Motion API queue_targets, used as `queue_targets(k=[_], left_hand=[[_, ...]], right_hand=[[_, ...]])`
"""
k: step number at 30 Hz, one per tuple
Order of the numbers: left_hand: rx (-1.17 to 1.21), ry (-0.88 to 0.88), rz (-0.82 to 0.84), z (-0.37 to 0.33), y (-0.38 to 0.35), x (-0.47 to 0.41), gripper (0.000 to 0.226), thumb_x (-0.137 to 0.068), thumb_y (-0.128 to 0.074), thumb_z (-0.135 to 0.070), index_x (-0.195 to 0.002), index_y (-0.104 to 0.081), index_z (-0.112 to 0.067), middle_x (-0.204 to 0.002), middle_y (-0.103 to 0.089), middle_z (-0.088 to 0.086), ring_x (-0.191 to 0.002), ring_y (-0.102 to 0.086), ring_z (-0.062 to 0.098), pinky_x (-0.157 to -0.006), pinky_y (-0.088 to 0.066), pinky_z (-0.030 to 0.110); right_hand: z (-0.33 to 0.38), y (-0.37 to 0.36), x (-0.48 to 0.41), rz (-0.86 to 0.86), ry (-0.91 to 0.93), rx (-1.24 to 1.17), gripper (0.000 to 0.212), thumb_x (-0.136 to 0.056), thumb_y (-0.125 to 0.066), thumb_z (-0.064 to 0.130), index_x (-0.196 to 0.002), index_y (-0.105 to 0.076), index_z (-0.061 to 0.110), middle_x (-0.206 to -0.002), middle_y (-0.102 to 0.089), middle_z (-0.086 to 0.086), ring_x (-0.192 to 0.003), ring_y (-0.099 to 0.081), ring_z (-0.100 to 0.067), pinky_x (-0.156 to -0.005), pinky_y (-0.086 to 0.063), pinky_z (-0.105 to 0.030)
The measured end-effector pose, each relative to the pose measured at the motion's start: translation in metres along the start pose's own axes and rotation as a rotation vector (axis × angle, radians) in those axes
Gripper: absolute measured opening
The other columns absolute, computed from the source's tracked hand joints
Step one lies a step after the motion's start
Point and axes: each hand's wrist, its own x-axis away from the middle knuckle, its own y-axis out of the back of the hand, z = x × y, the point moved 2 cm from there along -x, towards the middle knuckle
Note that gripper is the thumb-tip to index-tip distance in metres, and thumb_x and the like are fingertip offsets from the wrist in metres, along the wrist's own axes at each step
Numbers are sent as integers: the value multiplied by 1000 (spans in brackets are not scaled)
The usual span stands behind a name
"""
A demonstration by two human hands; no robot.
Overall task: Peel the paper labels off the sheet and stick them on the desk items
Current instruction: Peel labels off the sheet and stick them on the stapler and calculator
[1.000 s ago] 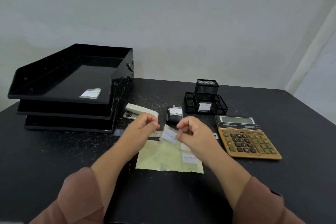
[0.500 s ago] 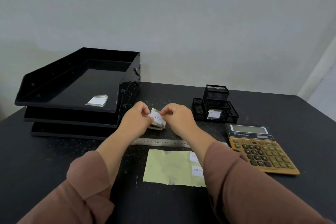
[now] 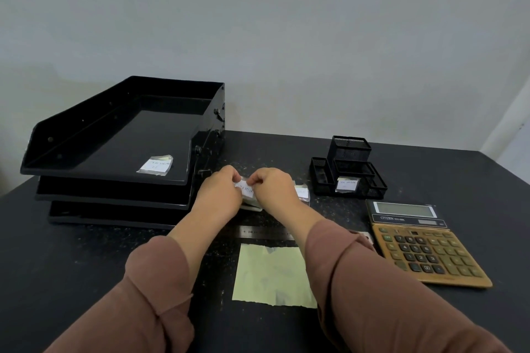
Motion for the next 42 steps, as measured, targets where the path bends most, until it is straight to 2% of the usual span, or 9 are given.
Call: queue_targets(k=[7, 12, 16, 21, 23, 27, 30, 36, 42], left_hand=[[-68, -36, 46, -2, 1, -3, 26, -87, -48, -13, -107, -55, -28, -108, -60, 3, -82, -52, 16, -53, -35, 23], [-203, -14, 145, -10, 6, -4, 36, -90, -46, -11, -117, -57, -32, -123, -51, 7, -92, -54, 23, -67, -43, 30], [-309, -8, 207, -19, 12, 0, 35, -94, -45, -18, -126, -53, -31, -128, -45, 8, -105, -53, 26, -82, -49, 36], [-421, 8, 349, -31, 21, 3, 40, -96, -44, -20, -134, -44, -33, -136, -38, 9, -117, -47, 29, -95, -47, 42], [-453, -28, 361, -32, 23, 7, 41, -97, -40, -17, -135, -44, -32, -134, -38, 10, -114, -49, 29, -94, -47, 42], [-563, -61, 411, -32, 22, 8, 48, -94, -40, -8, -136, -41, -30, -130, -38, 10, -113, -48, 30, -94, -46, 42], [-644, -104, 423, -32, 22, 6, 49, -91, -42, -8, -135, -41, -29, -125, -41, 10, -113, -48, 31, -93, -47, 43], [-783, -245, 390, -28, 23, 0, 44, -89, -43, -9, -130, -44, -27, -119, -47, 8, -112, -48, 30, -79, -44, 38], [-799, -247, 399, -26, 21, -3, 36, -89, -46, -9, -121, -49, -26, -111, -48, 6, -100, -53, 28, -78, -48, 40]], right_hand=[[1, -3, -2, 32, 41, 122, 29, -84, -53, 6, -99, -70, 23, -113, -64, -4, -99, -61, -25, -83, -51, -32], [3, -2, 6, 16, 111, 118, 24, -88, -50, 17, -103, -69, 15, -110, -58, -13, -99, -57, -31, -82, -49, -34], [3, -3, 7, 40, 113, 107, 23, -88, -55, 25, -102, -68, 12, -110, -53, -15, -104, -52, -32, -86, -47, -35], [0, -5, 5, 67, 134, 165, 35, -89, -55, 37, -110, -65, 12, -110, -51, -17, -105, -50, -34, -87, -47, -40], [0, -7, 2, 79, 119, 208, 36, -89, -53, 39, -111, -64, 13, -110, -50, -17, -105, -50, -34, -86, -47, -38], [1, -11, -8, 210, 63, 383, 42, -90, -46, 47, -115, -61, 17, -113, -46, -14, -107, -48, -32, -79, -41, -33], [-1, -6, -7, 198, 99, 330, 42, -89, -48, 46, -114, -62, 16, -111, -45, -14, -104, -49, -34, -81, -41, -34], [-3, 1, -6, 225, 165, 492, 52, -87, -45, 57, -110, -62, 13, -110, -48, -13, -104, -48, -34, -75, -34, -37], [-4, 1, -1, 184, 182, 556, 56, -87, -39, 60, -111, -60, 15, -111, -50, -11, -101, -49, -32, -85, -34, -44]])
